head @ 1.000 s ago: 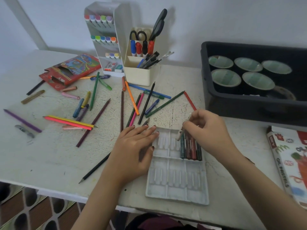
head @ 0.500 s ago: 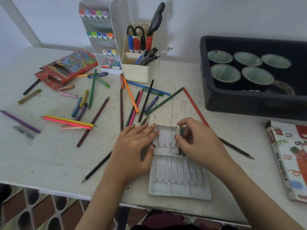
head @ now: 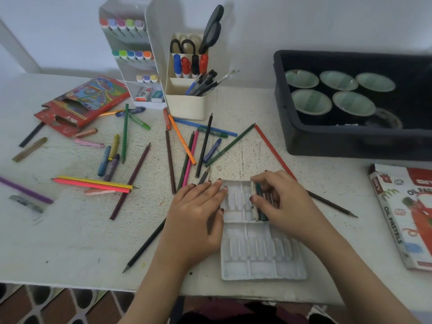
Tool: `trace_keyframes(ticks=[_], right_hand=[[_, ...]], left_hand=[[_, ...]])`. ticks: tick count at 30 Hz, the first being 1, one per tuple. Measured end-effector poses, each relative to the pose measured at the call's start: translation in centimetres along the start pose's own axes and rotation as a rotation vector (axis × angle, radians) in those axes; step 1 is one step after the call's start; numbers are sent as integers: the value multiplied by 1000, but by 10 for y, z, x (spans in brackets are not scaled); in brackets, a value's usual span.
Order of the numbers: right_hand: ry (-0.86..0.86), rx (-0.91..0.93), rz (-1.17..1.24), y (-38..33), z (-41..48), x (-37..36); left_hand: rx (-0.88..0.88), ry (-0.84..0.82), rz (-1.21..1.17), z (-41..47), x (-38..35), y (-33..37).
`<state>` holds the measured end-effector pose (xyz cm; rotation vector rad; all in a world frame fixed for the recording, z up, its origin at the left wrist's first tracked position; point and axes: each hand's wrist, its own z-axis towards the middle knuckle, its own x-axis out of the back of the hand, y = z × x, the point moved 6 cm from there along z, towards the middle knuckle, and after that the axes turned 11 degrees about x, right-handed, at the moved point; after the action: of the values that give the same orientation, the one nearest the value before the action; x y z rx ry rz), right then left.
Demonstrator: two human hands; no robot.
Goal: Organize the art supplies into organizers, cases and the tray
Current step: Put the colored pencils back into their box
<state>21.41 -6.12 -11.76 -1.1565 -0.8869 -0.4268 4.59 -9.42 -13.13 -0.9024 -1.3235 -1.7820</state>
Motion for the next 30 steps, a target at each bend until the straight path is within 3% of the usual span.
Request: trace_keyframes(ticks=[19, 30], right_hand=[[60, -38, -48, 3, -5, -6], [-8, -95, -30, 2, 6, 0]], left_hand=[[-14, -69, -104, 2, 0, 0], [-12, -87, -164, 5, 0, -2]])
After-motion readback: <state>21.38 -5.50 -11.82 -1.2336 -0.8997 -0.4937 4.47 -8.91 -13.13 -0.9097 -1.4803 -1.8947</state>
